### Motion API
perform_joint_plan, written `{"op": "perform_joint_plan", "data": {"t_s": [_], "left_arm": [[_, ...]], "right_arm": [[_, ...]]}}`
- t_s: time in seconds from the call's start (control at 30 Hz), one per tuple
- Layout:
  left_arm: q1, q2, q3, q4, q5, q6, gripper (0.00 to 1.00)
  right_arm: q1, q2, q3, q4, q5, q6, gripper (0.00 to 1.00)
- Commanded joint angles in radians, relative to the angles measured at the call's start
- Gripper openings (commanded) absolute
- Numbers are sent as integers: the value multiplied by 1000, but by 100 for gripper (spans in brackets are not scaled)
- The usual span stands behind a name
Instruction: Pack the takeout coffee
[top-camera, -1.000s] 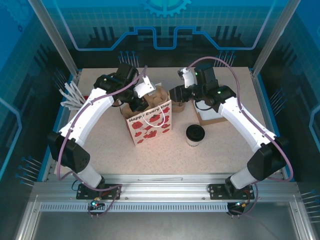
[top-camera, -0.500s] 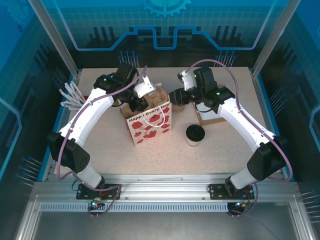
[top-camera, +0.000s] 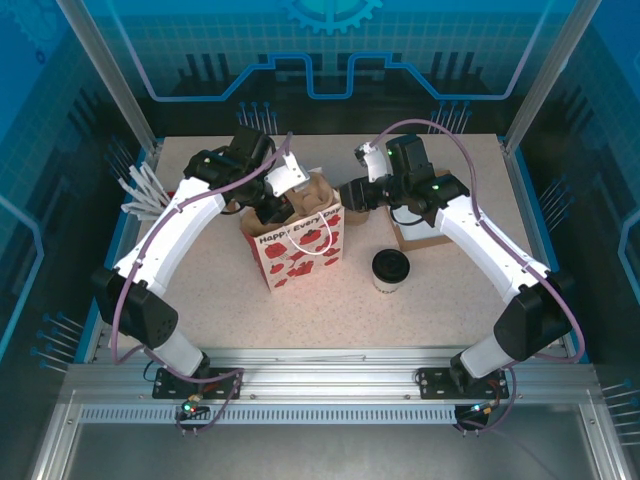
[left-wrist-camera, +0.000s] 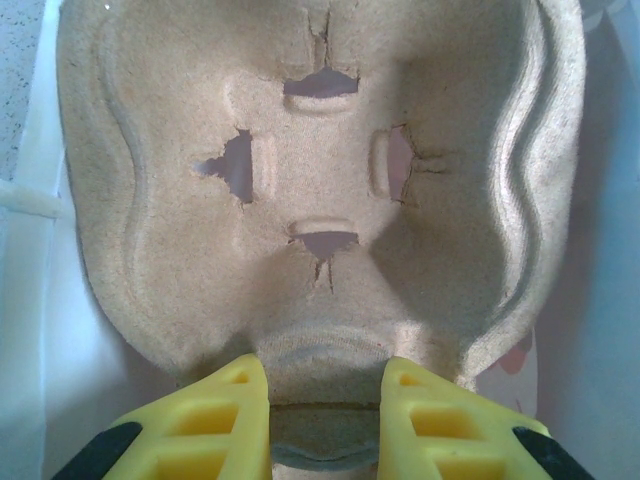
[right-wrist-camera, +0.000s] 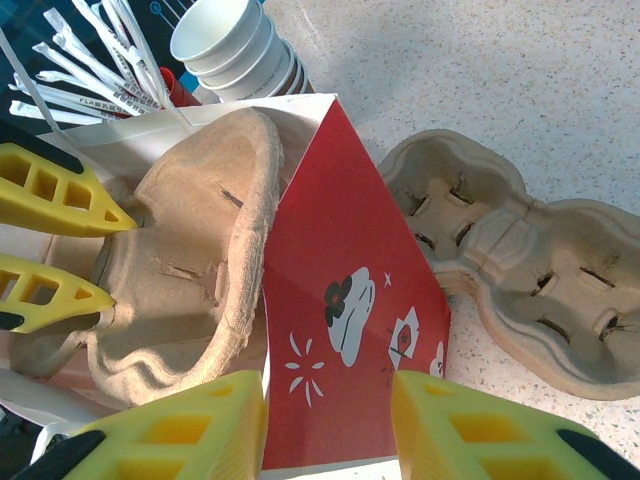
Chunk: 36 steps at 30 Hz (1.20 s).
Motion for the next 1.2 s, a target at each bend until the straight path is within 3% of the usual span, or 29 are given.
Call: {"op": "perform_joint_plan", "data": {"t_s": [0.0,1.17], "left_arm": [[-6,-21,-14,-45,-20,7,18],[10,-53,-48,-46,2,-2,17]], "right_arm": [[11,13,12,-38,38,-15,40],[14,15,30,-55,97,-17,37]]}}
